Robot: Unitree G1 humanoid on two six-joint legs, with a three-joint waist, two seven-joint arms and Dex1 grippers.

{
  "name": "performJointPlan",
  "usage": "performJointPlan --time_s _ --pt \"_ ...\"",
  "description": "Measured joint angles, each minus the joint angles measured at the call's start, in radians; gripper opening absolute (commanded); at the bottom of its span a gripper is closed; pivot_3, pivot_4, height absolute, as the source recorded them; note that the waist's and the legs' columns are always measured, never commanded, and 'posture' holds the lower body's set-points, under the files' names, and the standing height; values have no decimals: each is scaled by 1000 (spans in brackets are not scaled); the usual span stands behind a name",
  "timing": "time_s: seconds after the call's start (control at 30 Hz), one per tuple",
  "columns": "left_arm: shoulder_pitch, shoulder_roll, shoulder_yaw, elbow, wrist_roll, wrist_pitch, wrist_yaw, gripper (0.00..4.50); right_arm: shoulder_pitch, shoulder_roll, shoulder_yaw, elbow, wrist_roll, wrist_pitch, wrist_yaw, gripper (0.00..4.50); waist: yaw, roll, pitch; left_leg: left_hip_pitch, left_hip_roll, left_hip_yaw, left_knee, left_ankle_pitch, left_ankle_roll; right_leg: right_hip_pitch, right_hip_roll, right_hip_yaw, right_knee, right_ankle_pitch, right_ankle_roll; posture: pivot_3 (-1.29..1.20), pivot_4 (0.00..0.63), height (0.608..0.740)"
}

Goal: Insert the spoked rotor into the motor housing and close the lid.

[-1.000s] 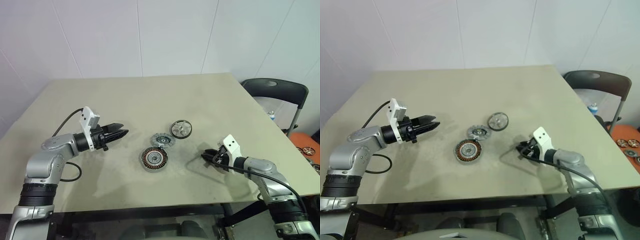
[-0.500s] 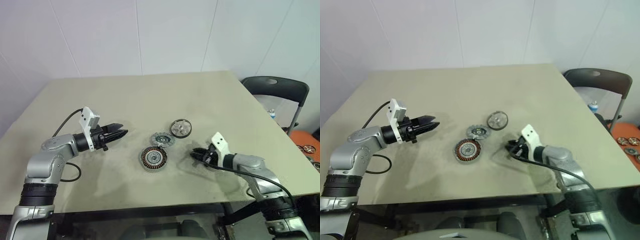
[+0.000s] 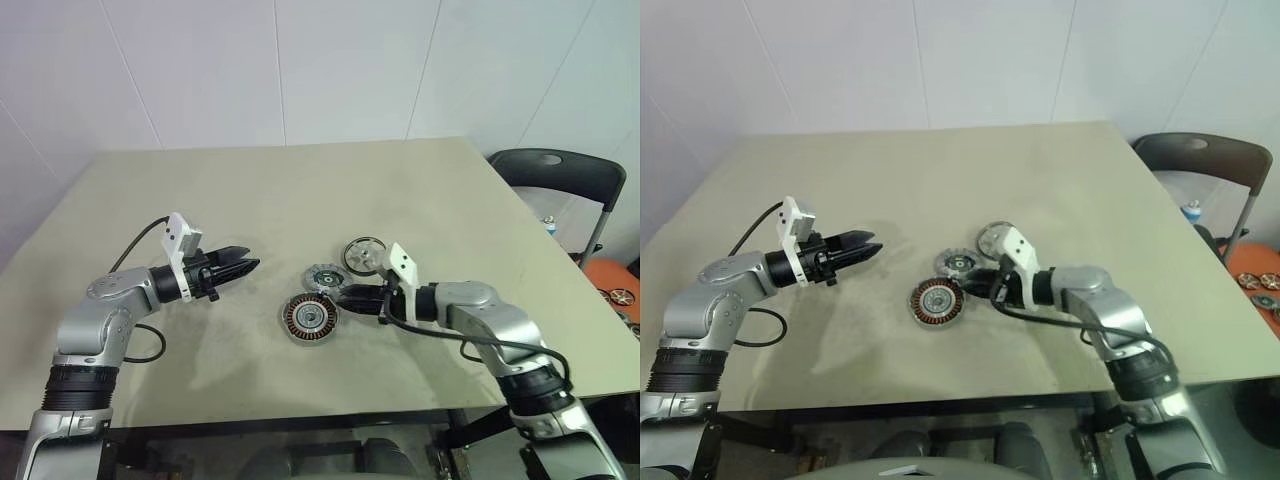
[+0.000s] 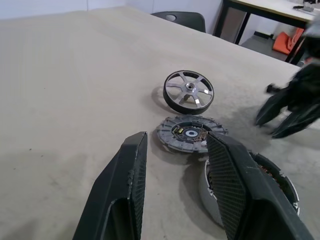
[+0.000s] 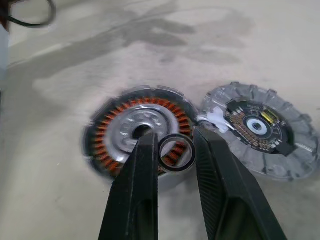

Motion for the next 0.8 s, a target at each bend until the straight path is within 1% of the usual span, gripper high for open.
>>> performJointPlan --time_s 0.13,0.3,0.43,0.8 --pt "3 1 1 -28 -1 5 11 1992 -32 37 18 31 -9 -25 7 677 2 0 0 -1 0 0 0 2 -3 -1 0 0 0 0 0 0 0 740" --pt "52 18 2 -74 -10 28 5 1992 -28 32 49 34 -19 -30 46 677 1 0 0 -2 0 1 0 1 -3 -3 0 0 0 0 0 0 0 740" --pt "61 37 2 -91 -27 51 -8 1992 -30 27 85 42 -35 -32 78 677 1 0 0 -2 0 0 0 1 -1 -3 0 0 2 0 0 0 0 740" --pt "63 43 2 -107 -43 74 -22 1992 -106 76 128 130 -71 -62 109 677 0 0 0 0 0 1 1 0 -1 -5 0 0 8 0 0 0 0 740"
